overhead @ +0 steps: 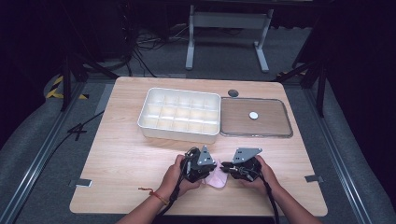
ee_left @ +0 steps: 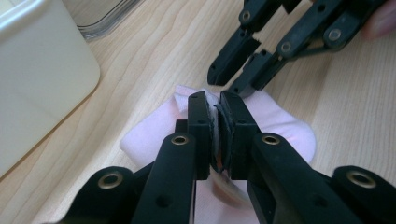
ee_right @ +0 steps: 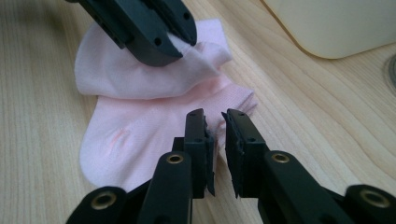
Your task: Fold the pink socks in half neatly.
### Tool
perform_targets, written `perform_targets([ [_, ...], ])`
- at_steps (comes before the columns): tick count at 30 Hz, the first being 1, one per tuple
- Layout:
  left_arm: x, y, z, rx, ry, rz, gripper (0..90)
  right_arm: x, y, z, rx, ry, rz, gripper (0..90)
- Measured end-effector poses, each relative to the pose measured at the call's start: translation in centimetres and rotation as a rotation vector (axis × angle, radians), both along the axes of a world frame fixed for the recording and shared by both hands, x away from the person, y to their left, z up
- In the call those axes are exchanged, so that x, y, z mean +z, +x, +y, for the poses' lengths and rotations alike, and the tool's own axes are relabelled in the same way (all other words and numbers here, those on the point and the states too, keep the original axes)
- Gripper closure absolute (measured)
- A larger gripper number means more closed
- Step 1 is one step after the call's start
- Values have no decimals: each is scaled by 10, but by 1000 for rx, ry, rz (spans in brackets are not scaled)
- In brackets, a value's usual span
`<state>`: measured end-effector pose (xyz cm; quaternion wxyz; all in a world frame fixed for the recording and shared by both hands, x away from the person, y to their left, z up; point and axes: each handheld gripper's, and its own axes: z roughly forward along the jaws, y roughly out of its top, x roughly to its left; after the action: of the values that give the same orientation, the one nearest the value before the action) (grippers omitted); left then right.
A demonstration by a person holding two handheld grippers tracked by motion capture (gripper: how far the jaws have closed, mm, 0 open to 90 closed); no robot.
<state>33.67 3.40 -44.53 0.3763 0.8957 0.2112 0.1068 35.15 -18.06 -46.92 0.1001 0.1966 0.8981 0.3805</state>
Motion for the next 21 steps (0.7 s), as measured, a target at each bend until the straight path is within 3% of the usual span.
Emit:
perform_targets([
  [4,0,2,-1,9,-17,-7,836,-1,1,2,2,0,4,796],
  [9,-4,1,-8,6,-3,-6,837,-1,1,2,2,-1,5,792],
  [15,-8,2,-9,15,-23,15,821,3,1,-4,-1,-5,6,798],
  [18,-8,2,-9,21,-49,13,777,1,1,-4,0,-6,15,805],
  [21,-3,2,-3,33,-95,20,664,0,2,-4,4,1,22,810],
])
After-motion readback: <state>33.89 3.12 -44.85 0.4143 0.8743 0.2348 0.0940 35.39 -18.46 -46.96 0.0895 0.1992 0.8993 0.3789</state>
